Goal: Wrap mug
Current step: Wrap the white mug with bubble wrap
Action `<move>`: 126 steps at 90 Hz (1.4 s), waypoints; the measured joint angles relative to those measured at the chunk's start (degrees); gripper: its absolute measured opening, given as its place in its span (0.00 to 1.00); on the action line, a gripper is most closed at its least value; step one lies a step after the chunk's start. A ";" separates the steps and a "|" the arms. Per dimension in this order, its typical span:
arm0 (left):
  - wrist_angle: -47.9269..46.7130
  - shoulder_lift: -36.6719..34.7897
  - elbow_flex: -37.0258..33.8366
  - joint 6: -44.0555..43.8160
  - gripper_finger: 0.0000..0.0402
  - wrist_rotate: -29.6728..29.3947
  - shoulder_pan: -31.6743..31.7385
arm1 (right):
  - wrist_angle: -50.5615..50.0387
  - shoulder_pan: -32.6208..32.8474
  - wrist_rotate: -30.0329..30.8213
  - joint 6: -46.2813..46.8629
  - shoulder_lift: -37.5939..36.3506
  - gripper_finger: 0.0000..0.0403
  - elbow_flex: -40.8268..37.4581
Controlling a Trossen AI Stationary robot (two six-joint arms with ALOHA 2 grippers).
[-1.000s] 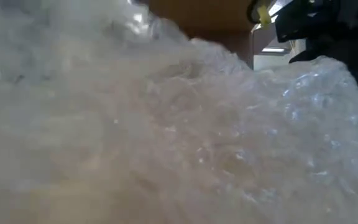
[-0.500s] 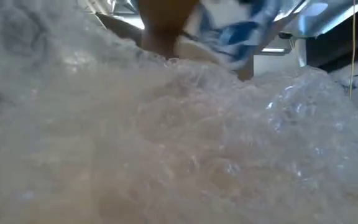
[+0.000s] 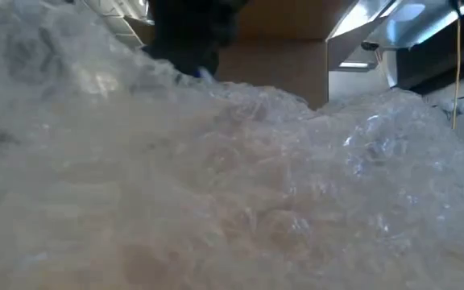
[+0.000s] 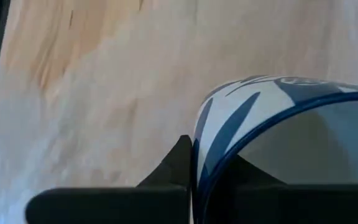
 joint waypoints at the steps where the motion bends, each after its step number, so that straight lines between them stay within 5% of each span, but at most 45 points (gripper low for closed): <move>1: 0.00 0.00 0.00 -0.03 0.35 0.10 0.00 | -0.19 -0.19 -0.01 0.02 0.23 0.01 0.37; 52: 0.37 0.00 0.00 -6.13 0.35 -2.59 -4.59 | 3.46 -1.51 -0.15 0.08 0.96 0.24 -1.83; 95: 0.48 0.00 0.00 -6.07 0.35 -1.19 -4.81 | -16.27 -0.73 -1.98 1.14 -2.42 0.51 10.60; 126: 0.46 0.00 0.00 -5.73 0.35 -0.84 -4.81 | -31.14 17.08 4.98 4.77 -6.97 0.54 3.92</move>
